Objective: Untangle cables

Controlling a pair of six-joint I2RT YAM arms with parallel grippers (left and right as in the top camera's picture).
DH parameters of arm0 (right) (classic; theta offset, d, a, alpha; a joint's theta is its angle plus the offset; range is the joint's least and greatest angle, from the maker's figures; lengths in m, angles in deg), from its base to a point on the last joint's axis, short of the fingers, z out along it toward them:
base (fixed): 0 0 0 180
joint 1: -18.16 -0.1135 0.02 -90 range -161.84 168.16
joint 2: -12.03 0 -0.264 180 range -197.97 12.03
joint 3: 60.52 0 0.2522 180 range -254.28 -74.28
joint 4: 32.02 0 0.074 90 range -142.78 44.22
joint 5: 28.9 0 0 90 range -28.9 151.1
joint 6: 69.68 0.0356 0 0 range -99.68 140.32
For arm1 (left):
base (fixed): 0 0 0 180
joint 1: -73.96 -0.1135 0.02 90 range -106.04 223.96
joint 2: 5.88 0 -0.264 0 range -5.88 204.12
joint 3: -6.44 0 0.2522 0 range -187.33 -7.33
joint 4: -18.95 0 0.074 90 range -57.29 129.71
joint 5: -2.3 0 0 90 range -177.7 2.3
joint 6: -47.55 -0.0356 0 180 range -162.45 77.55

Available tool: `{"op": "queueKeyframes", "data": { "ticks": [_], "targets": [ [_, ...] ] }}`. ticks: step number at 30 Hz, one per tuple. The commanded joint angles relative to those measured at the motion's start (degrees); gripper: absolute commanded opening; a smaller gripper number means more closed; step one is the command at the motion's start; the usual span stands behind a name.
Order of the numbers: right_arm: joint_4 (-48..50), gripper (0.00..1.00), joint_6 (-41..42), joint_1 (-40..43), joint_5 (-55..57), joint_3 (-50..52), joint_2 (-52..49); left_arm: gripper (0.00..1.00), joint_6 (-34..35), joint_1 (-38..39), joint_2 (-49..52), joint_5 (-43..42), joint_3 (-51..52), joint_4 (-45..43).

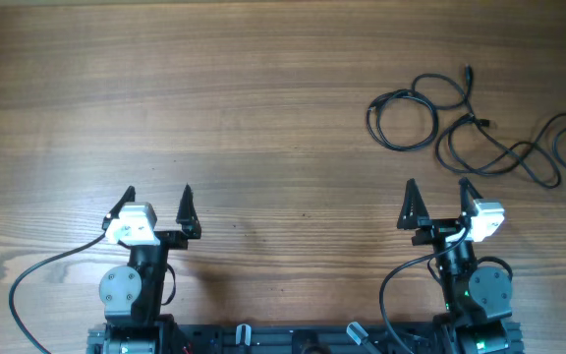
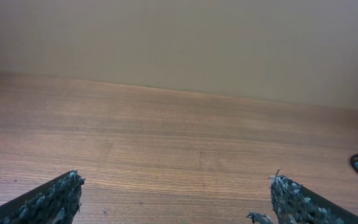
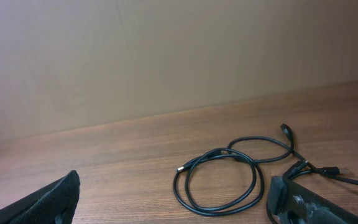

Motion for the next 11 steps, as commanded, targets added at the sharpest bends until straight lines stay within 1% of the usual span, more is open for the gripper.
{"op": "queueKeyframes", "data": {
  "ticks": [1, 11],
  "targets": [
    [0.2, 1.0, -1.0, -0.2, -0.1, 0.0, 0.3, 1.0, -1.1, -0.3, -0.1, -1.3, 0.1, 0.4],
    [0.2, 1.0, -1.0, -0.2, -0.1, 0.0, 0.3, 1.0, -1.1, -0.3, -0.1, -1.3, 0.1, 0.4]
  ]
}}
